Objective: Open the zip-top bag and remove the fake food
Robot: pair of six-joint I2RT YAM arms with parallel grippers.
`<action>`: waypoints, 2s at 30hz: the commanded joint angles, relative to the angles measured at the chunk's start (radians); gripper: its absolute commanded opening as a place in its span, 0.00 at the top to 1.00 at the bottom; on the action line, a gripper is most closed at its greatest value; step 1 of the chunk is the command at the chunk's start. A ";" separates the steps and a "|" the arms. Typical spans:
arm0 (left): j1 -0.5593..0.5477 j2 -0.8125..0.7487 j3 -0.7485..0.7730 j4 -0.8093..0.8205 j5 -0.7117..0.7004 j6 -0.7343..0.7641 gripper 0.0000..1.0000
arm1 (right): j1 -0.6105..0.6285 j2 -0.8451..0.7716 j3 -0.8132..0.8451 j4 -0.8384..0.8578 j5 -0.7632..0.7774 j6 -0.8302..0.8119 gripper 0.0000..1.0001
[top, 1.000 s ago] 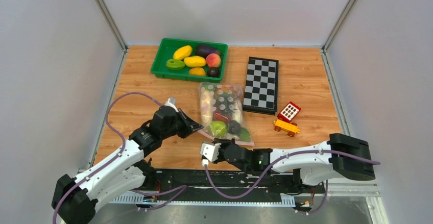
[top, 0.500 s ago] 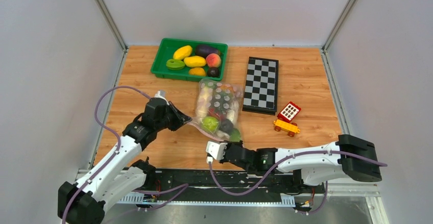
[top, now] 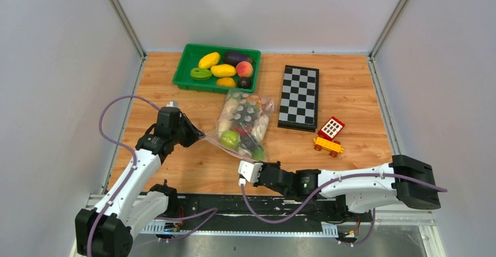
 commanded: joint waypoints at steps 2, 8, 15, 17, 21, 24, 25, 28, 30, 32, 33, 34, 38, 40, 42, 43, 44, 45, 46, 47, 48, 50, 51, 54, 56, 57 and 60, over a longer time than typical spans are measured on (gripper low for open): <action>0.070 0.012 0.048 0.008 -0.029 0.085 1.00 | 0.004 -0.039 0.010 -0.061 0.028 0.034 1.00; 0.092 0.015 0.063 -0.019 -0.037 0.133 1.00 | 0.004 -0.060 0.018 -0.092 0.029 0.044 1.00; 0.094 0.008 0.035 -0.004 0.061 0.160 1.00 | 0.004 -0.070 0.087 -0.127 -0.007 0.078 0.69; 0.093 -0.007 0.010 0.012 0.099 0.152 1.00 | 0.004 -0.060 0.126 -0.118 -0.013 0.087 0.58; 0.093 -0.042 -0.035 0.029 0.154 0.132 1.00 | 0.004 -0.008 0.207 -0.066 0.007 0.088 0.45; 0.093 -0.073 -0.051 0.024 0.173 0.123 1.00 | 0.002 0.071 0.273 -0.019 0.029 0.083 0.42; 0.093 -0.083 -0.054 0.020 0.176 0.121 1.00 | 0.002 0.105 0.293 -0.010 0.034 0.083 0.42; 0.093 -0.104 -0.056 0.007 0.180 0.123 1.00 | 0.001 0.232 0.362 0.005 0.081 0.096 0.42; 0.093 -0.113 -0.057 0.002 0.184 0.125 1.00 | -0.004 0.300 0.400 0.008 0.092 0.099 0.43; 0.093 -0.120 -0.061 0.001 0.189 0.124 1.00 | -0.008 0.359 0.433 0.013 0.088 0.104 0.45; 0.093 -0.123 -0.064 0.001 0.191 0.122 1.00 | -0.012 0.381 0.444 0.018 0.088 0.107 0.45; 0.093 -0.126 -0.067 0.003 0.193 0.122 1.00 | -0.016 0.403 0.454 0.020 0.087 0.112 0.46; 0.093 -0.135 -0.079 0.007 0.203 0.121 1.00 | -0.036 0.462 0.468 0.028 0.096 0.134 0.50; 0.093 -0.141 -0.082 0.007 0.205 0.121 1.00 | -0.044 0.486 0.471 0.028 0.114 0.138 0.53; 0.093 -0.146 -0.087 0.006 0.205 0.123 1.00 | -0.045 0.490 0.476 0.014 0.113 0.135 0.55; 0.092 -0.146 -0.088 0.006 0.205 0.123 1.00 | -0.045 0.486 0.479 0.005 0.105 0.134 0.55; 0.093 -0.145 -0.088 0.006 0.205 0.126 1.00 | -0.045 0.480 0.480 -0.002 0.095 0.136 0.55; 0.093 -0.144 -0.089 0.007 0.205 0.127 1.00 | -0.045 0.469 0.481 -0.012 0.083 0.139 0.55; 0.093 -0.144 -0.088 0.008 0.204 0.128 1.00 | -0.045 0.458 0.484 -0.019 0.071 0.141 0.54; 0.093 -0.142 -0.088 0.011 0.204 0.129 1.00 | -0.045 0.444 0.483 -0.027 0.063 0.145 0.53; 0.093 -0.141 -0.089 0.012 0.207 0.129 1.00 | -0.045 0.432 0.483 -0.035 0.058 0.150 0.53; 0.093 -0.137 -0.088 0.015 0.210 0.128 1.00 | -0.045 0.407 0.483 -0.042 0.058 0.152 0.52; 0.093 -0.136 -0.087 0.017 0.213 0.129 1.00 | -0.047 0.399 0.483 -0.044 0.061 0.152 0.52; 0.093 -0.135 -0.085 0.016 0.216 0.129 1.00 | -0.056 0.388 0.486 -0.047 0.062 0.151 0.52; 0.093 -0.135 -0.081 0.017 0.217 0.129 1.00 | -0.068 0.396 0.492 -0.057 0.061 0.154 0.52; 0.093 -0.136 -0.081 0.015 0.217 0.130 1.00 | -0.070 0.400 0.495 -0.064 0.059 0.154 0.52; 0.093 -0.134 -0.082 0.013 0.218 0.134 1.00 | -0.074 0.408 0.501 -0.078 0.047 0.151 0.53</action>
